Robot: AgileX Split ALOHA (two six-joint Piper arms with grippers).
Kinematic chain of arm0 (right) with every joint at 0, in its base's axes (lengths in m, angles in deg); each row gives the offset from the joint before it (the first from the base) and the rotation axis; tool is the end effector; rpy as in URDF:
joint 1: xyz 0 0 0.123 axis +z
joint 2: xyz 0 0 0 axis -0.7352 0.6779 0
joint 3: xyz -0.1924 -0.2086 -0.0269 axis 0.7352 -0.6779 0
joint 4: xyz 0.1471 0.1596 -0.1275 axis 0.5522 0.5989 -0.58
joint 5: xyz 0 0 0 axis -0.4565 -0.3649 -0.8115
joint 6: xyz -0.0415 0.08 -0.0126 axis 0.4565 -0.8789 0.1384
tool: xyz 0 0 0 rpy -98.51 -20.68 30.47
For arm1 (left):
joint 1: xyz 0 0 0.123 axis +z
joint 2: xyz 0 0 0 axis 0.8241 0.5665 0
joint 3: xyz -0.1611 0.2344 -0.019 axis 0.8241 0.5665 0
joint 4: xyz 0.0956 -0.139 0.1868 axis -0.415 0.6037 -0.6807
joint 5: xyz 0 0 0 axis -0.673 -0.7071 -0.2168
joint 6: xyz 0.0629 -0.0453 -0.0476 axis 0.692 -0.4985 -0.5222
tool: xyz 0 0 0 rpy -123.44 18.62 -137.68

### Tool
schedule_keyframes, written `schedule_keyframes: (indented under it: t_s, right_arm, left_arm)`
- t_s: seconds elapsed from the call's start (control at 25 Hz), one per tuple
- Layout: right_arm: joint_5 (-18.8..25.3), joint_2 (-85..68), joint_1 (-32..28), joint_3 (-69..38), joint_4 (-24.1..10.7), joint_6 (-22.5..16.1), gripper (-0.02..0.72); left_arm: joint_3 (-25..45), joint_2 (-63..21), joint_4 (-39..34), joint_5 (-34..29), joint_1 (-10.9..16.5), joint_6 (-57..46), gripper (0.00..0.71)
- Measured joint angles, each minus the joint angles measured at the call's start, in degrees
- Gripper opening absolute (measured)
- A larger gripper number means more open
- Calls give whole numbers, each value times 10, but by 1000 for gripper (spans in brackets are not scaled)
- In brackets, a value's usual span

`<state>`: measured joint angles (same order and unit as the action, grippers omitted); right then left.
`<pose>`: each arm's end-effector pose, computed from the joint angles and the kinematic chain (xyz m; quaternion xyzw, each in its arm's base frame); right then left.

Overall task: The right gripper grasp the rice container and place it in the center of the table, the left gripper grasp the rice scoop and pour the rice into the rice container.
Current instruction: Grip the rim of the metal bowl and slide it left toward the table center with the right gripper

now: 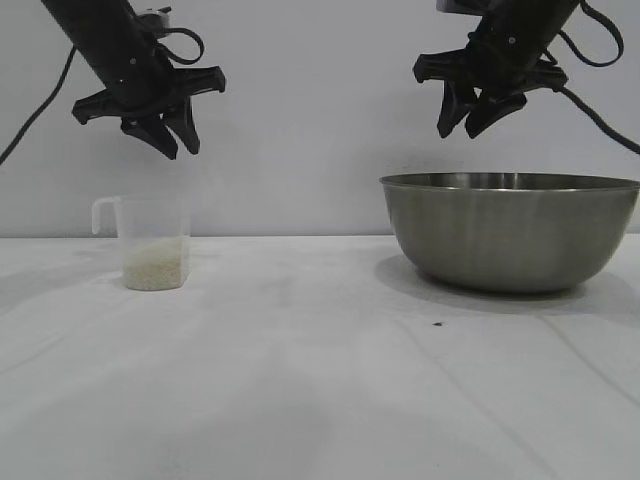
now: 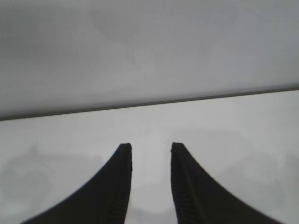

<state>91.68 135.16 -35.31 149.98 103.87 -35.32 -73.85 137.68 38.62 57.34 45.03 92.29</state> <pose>0.4787 0.1135 0.2140 -0.1438 0.9006 0.0886 0.4004 0.4993 -0.1033 0.2027 0.0236 0.9007 -0.1326 0.4131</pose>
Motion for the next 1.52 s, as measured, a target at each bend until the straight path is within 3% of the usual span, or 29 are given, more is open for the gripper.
schedule_keyframes:
  t_s: [0.48, 0.6, 0.92, 1.08, 1.24, 1.52]
  right_arm:
    - [10, 0, 0, 0, 0, 0, 224]
    - [53, -5, -4, 0, -3, -1, 224]
    - [231, -73, -65, 1, -20, -2, 224]
    - [305, -80, -91, 0, -48, -2, 224]
    - [332, -60, -92, -20, -71, -3, 224]
    - [336, -16, -95, -21, -92, -17, 224]
  left_arm:
    - [-1, 0, 0, -5, 2, 0, 160]
    - [-7, 0, -2, -23, 2, 1, 160]
    - [-10, -11, -12, -31, 2, 1, 160]
    - [-11, -16, -14, -31, 2, 2, 160]
    - [-11, -16, -14, -35, 2, 2, 160]
    - [-11, -16, -17, -48, 2, 2, 160]
